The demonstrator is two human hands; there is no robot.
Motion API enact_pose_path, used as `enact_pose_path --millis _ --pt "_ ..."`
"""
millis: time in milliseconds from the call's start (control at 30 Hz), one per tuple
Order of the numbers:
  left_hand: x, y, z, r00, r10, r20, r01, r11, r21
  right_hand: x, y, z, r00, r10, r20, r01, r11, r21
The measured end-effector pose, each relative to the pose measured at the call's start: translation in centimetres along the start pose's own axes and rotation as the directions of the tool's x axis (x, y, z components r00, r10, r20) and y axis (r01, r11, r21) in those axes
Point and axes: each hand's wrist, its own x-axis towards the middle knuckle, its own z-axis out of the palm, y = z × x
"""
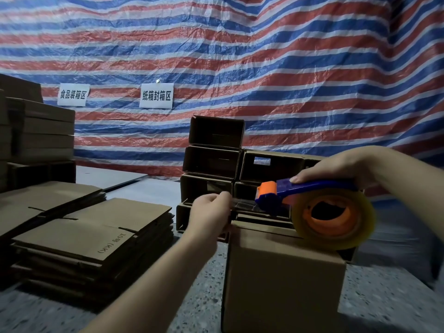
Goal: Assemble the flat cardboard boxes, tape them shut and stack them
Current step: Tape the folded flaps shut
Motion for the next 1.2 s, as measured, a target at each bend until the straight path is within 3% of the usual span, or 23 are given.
enact_pose_path --millis 100,167,433,867,1067,1200 --pt "0.2 -0.6 -1.8 0.999 -0.016 0.038 0.005 0.962 0.272 -0.2 -0.9 0.5 1.000 0.006 -0.007 -0.006 1.000 -0.029" --pt "0.3 -1.0 -2.2 1.000 -0.016 0.015 0.010 0.938 0.347 -0.4 -1.8 1.1 1.000 0.003 0.010 -0.002 0.998 -0.070" --pt "0.2 -2.0 -2.8 0.998 -0.062 0.008 0.055 0.930 0.365 -0.1 -3.9 1.9 0.997 0.080 -0.006 -0.079 0.973 -0.217" --pt "0.2 -3.9 -3.2 0.994 -0.097 0.045 0.070 0.907 0.415 -0.1 -5.0 2.6 0.993 0.117 -0.018 -0.117 0.958 -0.262" --pt "-0.5 -4.7 -2.7 0.957 -0.267 0.111 0.229 0.935 0.272 -0.2 -5.1 2.7 0.993 0.116 -0.010 -0.114 0.955 -0.274" --pt "-0.8 -4.9 -2.6 0.949 -0.287 0.128 0.245 0.931 0.271 -0.2 -5.1 2.7 0.995 0.101 0.009 -0.095 0.958 -0.269"
